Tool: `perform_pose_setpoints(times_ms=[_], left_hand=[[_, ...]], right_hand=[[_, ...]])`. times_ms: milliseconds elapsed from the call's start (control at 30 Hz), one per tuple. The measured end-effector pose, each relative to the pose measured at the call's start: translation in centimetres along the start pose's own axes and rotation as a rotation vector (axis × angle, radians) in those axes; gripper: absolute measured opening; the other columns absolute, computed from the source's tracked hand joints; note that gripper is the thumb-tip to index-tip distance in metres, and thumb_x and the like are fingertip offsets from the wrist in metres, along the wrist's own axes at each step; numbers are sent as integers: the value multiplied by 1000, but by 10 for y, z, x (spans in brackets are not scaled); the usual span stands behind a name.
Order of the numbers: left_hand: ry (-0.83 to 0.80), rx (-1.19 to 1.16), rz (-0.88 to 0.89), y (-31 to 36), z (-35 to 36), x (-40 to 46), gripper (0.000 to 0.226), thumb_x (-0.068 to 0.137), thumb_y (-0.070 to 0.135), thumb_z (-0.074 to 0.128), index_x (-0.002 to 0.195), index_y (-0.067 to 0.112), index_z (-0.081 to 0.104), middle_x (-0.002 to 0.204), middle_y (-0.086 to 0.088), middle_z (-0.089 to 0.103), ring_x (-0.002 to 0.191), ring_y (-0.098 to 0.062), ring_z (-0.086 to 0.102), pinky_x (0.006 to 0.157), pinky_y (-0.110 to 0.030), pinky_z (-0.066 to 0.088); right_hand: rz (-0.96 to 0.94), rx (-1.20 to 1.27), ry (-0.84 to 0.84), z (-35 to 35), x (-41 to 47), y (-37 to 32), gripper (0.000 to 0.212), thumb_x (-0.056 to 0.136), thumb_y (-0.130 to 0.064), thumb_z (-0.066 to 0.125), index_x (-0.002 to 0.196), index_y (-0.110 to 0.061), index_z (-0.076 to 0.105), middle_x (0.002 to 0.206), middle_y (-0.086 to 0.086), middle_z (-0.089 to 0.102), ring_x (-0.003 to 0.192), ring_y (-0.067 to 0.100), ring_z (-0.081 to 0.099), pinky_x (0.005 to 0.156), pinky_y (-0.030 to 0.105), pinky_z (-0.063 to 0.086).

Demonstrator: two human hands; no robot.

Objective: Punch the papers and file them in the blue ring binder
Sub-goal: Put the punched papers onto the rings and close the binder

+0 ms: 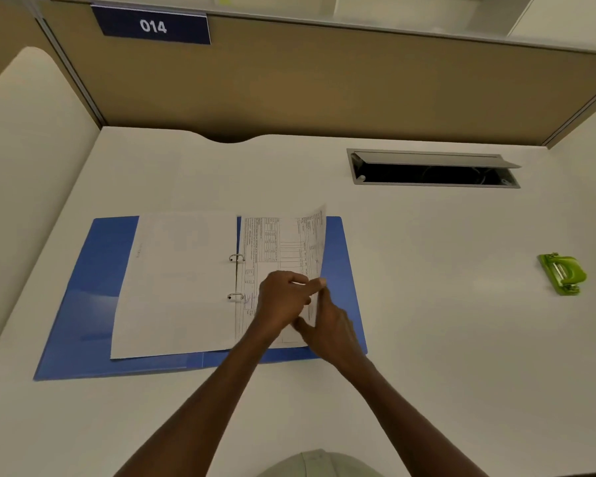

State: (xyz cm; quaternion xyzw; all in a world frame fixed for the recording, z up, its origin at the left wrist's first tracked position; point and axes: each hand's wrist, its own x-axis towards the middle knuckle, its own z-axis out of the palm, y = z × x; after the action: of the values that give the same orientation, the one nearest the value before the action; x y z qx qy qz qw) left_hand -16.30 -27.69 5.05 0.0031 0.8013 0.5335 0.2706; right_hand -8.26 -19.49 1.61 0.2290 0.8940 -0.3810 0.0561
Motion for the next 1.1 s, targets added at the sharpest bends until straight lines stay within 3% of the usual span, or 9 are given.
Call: perform_pose_setpoints(times_ms=[100, 233, 433, 600, 767, 933, 1100], left_hand=[[16, 115, 58, 0, 2, 6, 19, 79, 35, 75, 73, 17, 77, 68, -3, 74, 66, -20, 72, 73, -40, 60], [61, 85, 6, -12, -6, 15, 23, 79, 22, 76, 97, 7, 76, 92, -10, 75, 81, -25, 71, 80, -43, 59], [75, -67, -112, -27, -13, 15, 30, 76, 18, 79, 102, 4, 72, 100, -11, 73, 84, -26, 70, 81, -39, 59], [73, -175, -131, -30, -15, 16, 35, 72, 19, 82, 101, 3, 72, 94, -8, 71, 76, -18, 67, 65, -22, 57], [47, -249, -152, -36, -20, 19, 35, 67, 24, 86, 97, 8, 74, 98, -7, 73, 89, -26, 70, 80, -38, 60], [62, -385, -164, -38, -34, 15, 28, 75, 21, 80, 100, 12, 72, 105, -5, 72, 91, -23, 70, 78, -36, 60], [179, -371, -135, -40, -78, 10, 20, 77, 20, 79, 95, 18, 71, 96, -5, 74, 91, -23, 71, 86, -40, 57]], right_hand=[[40, -104, -98, 11, 0, -1, 94, 83, -50, 65, 151, -21, 8, 152, 11, 35, 132, 31, 45, 108, 46, 39], [111, -125, -156, 15, 2, -2, 108, 77, -62, 63, 151, -28, -8, 161, 9, 12, 143, 34, 27, 115, 52, 25], [150, -87, -160, 14, 6, -2, 103, 78, -67, 56, 152, -22, 0, 159, 7, 19, 143, 30, 28, 115, 48, 28], [168, -96, -130, 12, 9, 3, 93, 82, -67, 50, 151, -22, 8, 157, 4, 26, 140, 29, 34, 114, 48, 32], [152, -63, -93, 8, 11, 2, 85, 81, -66, 53, 146, -21, 21, 147, 1, 42, 127, 27, 50, 106, 47, 43], [136, 78, -69, 0, 11, -1, 68, 83, -59, 57, 135, -22, 35, 138, -5, 50, 115, 20, 58, 94, 39, 52], [118, 159, -31, -12, 13, 5, 53, 91, -46, 55, 136, -22, 41, 137, -6, 54, 121, 18, 55, 92, 31, 49]])
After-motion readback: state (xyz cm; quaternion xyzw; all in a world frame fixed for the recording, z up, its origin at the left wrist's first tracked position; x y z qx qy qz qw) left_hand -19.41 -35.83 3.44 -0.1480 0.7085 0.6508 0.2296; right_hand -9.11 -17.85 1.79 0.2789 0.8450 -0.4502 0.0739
